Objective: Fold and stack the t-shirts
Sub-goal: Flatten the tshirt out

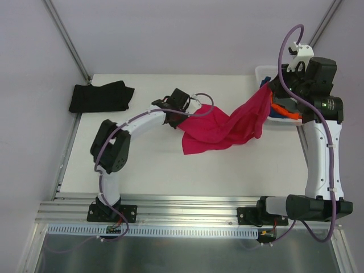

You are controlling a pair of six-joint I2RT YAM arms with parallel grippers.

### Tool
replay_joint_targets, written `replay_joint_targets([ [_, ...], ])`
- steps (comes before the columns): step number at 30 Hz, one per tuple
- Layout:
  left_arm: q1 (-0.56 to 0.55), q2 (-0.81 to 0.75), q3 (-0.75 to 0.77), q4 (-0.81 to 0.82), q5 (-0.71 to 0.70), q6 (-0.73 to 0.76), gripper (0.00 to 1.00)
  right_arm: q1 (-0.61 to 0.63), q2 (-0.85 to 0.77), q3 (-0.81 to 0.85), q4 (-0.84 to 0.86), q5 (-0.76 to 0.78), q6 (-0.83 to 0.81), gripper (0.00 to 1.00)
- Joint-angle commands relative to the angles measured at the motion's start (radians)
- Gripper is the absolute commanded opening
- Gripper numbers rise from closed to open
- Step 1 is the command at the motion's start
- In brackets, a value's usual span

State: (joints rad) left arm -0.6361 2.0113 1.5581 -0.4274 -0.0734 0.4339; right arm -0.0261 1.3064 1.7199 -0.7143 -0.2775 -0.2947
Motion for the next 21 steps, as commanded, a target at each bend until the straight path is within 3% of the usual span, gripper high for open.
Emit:
replay_joint_targets([
  [1, 0.019, -0.293, -0.052, 0.009, -0.032, 0.003, 0.0, -0.017, -0.029, 0.003, 0.068, -0.026, 0.022, 0.01],
  [11, -0.011, -0.744, -0.098, -0.105, -0.137, 0.112, 0.0, -0.041, -0.064, 0.081, 0.023, -0.095, 0.034, 0.0],
  [17, -0.005, -0.902, -0.089, -0.146, -0.226, 0.239, 0.0, -0.049, -0.248, 0.038, 0.07, -0.124, 0.025, 0.01],
  [21, -0.005, -0.964, -0.047, -0.129, -0.236, 0.295, 0.0, -0.049, -0.299, 0.115, 0.101, -0.017, -0.015, 0.01],
])
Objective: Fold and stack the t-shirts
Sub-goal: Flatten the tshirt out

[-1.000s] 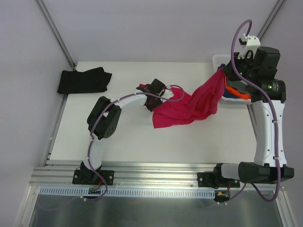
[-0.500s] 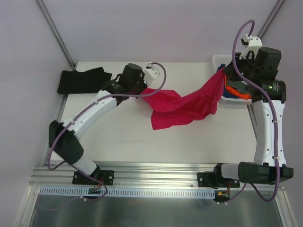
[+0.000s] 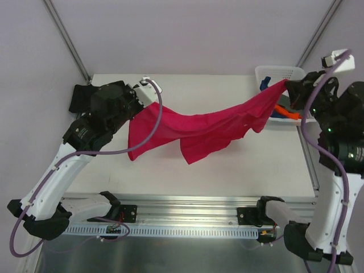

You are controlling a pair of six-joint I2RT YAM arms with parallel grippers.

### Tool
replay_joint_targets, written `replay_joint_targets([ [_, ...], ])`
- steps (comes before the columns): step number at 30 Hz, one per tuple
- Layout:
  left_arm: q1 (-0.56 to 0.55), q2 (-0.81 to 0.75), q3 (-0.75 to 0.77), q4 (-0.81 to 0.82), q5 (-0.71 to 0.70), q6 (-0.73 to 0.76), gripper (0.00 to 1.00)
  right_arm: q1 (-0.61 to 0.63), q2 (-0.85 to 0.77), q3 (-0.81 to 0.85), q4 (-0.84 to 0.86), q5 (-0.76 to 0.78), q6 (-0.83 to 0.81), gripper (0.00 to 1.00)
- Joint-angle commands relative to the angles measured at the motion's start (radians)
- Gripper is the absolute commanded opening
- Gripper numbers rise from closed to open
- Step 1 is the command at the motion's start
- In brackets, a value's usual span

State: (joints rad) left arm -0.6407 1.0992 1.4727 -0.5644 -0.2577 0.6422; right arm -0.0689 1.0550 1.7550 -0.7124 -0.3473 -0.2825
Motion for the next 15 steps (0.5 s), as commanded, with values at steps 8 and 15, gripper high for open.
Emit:
replay_joint_targets([
  [8, 0.111, 0.037, -0.023, 0.274, -0.027, 0.174, 0.0, -0.008, 0.127, 0.136, 0.253, 0.16, 0.041, 0.01],
  [15, 0.164, 0.194, -0.049, 0.278, 0.1, 0.057, 0.0, -0.005, 0.365, 0.121, 0.228, 0.047, 0.164, 0.01],
])
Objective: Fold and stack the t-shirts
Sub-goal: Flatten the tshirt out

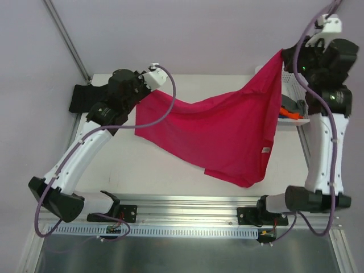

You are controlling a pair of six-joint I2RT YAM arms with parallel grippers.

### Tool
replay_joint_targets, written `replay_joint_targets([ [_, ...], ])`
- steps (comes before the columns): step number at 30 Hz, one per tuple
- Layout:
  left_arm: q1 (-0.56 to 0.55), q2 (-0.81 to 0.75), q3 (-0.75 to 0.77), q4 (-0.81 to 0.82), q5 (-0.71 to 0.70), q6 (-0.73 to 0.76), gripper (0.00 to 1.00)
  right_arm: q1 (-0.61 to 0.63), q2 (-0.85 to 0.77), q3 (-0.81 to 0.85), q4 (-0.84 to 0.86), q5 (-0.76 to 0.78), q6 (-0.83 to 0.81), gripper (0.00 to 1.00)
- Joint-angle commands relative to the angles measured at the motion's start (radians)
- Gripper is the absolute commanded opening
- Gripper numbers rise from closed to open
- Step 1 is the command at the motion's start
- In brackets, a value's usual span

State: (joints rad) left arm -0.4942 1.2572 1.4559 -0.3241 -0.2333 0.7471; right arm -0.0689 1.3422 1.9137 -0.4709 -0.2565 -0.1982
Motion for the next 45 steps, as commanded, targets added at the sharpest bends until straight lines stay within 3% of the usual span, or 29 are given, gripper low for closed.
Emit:
replay_joint_targets([
  [1, 0.017, 0.045, -0.057, 0.039, 0.081, -0.057, 0.0, -0.003, 0.084, -0.062, -0.005, -0.055, 0.088, 0.01],
  [11, 0.019, -0.022, -0.117, -0.009, 0.129, -0.123, 0.0, 0.003, 0.042, -0.203, -0.061, -0.147, 0.114, 0.01],
  [19, -0.033, -0.226, -0.175, -0.191, 0.124, -0.199, 0.0, 0.001, -0.17, -0.215, -0.323, -0.274, 0.074, 0.0],
  [23, -0.067, -0.318, -0.19, -0.279, 0.117, -0.23, 0.0, 0.003, -0.357, -0.295, -0.322, -0.286, 0.066, 0.01],
  [29, -0.066, -0.317, -0.103, -0.271, 0.098, -0.173, 0.0, 0.003, -0.437, -0.187, -0.33, -0.129, -0.015, 0.01],
  [34, -0.066, -0.205, -0.031, -0.199, 0.071, -0.143, 0.0, -0.003, -0.287, -0.019, -0.264, -0.073, -0.021, 0.01],
  [39, -0.009, -0.049, -0.002, -0.178, 0.1, -0.179, 0.0, -0.009, -0.111, -0.045, -0.175, -0.134, 0.068, 0.0],
  [45, 0.069, 0.214, 0.049, -0.158, 0.181, -0.235, 0.0, 0.001, 0.225, -0.116, -0.124, -0.187, 0.169, 0.01],
])
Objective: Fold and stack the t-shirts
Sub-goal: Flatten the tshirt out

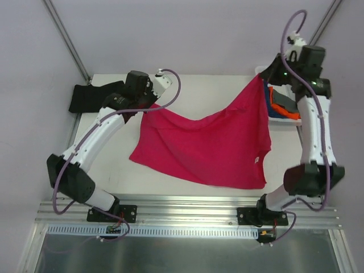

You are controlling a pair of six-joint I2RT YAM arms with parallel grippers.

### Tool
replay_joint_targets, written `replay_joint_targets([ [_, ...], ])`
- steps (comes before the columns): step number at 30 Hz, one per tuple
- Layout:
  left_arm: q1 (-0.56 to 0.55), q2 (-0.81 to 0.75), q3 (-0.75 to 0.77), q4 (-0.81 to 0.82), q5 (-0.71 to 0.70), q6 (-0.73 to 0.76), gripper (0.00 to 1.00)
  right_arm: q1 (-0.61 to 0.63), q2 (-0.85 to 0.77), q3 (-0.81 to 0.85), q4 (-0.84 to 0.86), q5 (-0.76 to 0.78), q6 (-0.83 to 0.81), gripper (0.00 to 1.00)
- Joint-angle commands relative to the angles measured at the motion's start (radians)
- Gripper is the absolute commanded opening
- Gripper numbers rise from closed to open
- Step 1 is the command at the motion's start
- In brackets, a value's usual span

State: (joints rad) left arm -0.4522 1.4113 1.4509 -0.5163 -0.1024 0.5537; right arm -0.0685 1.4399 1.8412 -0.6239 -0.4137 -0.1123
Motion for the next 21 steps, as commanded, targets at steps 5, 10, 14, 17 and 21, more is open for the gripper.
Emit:
replay_joint_targets([
  [5, 0.073, 0.31, 0.135, 0.042, 0.095, -0.095, 0.0, 0.051, 0.34, 0.01, 0.03, -0.011, 0.034, 0.0],
  [10, 0.083, 0.515, 0.245, 0.042, 0.122, -0.109, 0.76, 0.091, 0.461, 0.056, 0.004, 0.015, 0.011, 0.01],
  [14, 0.086, 0.591, 0.313, 0.039, 0.107, -0.133, 0.99, 0.133, 0.494, 0.055, 0.006, 0.012, 0.007, 0.01],
  [17, 0.095, 0.546, 0.272, 0.033, 0.141, -0.19, 0.89, 0.148, 0.488, 0.026, 0.023, 0.007, 0.02, 0.01],
  [21, 0.136, 0.492, 0.249, -0.066, 0.268, -0.377, 0.74, 0.153, 0.461, -0.013, 0.038, 0.009, 0.023, 0.01],
])
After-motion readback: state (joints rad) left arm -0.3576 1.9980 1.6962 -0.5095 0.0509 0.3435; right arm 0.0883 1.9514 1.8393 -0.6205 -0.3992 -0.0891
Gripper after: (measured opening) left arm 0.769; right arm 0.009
